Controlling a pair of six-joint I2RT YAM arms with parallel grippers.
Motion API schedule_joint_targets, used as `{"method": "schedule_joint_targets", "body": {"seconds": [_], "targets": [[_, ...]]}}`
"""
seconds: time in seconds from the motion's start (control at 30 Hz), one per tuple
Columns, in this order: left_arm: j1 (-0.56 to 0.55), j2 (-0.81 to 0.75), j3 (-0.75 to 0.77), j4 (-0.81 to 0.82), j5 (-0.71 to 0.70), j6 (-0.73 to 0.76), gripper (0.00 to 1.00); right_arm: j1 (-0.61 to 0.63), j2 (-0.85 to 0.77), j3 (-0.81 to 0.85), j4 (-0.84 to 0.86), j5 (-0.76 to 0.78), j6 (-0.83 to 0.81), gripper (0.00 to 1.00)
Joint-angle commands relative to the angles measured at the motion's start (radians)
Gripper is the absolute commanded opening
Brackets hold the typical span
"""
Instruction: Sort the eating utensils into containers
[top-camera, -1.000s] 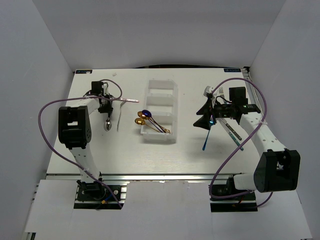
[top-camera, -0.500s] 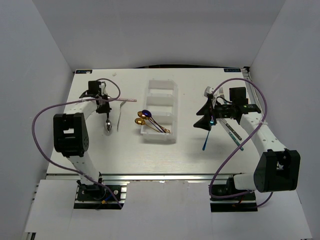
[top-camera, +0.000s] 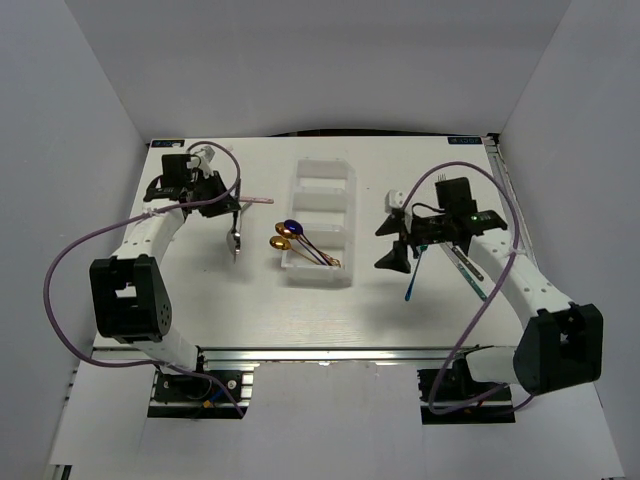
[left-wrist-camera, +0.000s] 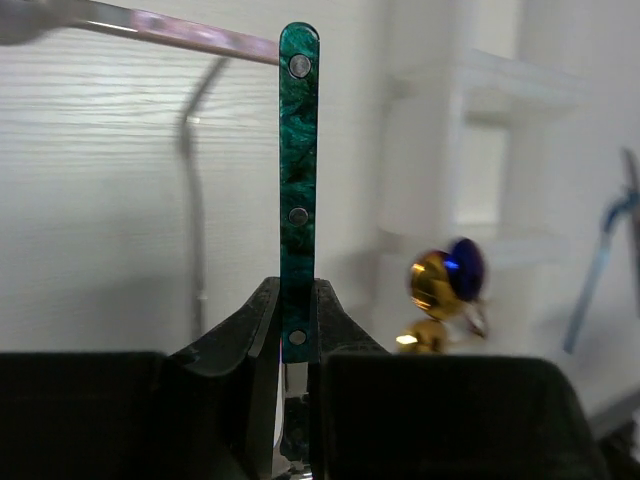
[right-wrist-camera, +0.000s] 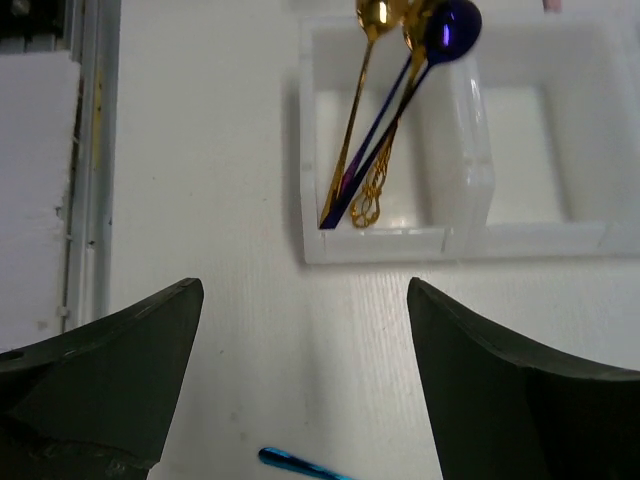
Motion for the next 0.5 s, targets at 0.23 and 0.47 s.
{"method": "schedule_joint_targets", "body": {"seconds": [0.23, 0.47], "targets": [[-0.087, -0.130, -0.007, 0.014, 0.648, -0.161, 0.01, 0.287, -0.072, 0.155, 0.051, 0.200, -0.575, 0.89], [-0.262, -0.140, -0.039, 0.013, 0.707, -0.189, 0.02, 0.459, 0.041, 0.316, -0.048, 0.374, -0.733, 0.89]]}}
